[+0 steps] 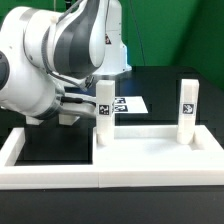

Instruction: Assemble desk

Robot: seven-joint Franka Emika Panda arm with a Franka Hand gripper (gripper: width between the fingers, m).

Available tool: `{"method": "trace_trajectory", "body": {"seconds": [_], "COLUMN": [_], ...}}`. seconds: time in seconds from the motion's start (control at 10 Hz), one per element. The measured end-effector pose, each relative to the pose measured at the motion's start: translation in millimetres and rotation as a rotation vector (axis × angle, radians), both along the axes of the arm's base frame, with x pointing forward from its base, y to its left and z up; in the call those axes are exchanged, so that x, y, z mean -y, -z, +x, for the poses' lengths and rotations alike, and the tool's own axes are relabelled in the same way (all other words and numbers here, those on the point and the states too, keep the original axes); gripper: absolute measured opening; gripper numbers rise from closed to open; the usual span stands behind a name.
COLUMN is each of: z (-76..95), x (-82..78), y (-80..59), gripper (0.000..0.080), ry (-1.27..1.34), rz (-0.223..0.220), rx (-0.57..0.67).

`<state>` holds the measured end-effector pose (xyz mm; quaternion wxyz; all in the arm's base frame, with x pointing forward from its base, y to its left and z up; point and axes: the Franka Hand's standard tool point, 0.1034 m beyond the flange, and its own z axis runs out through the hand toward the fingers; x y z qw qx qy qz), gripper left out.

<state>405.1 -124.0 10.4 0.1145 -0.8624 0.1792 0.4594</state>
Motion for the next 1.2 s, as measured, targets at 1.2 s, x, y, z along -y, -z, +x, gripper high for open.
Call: {"method": "trace_trajectory", "body": {"seconds": [1.2], "z": [33.1], "x": [-24.4], "y": [-123.5], "gripper": [0.0288], "ry": [0.034], "rz": [-0.022], "rx": [0.007]}}
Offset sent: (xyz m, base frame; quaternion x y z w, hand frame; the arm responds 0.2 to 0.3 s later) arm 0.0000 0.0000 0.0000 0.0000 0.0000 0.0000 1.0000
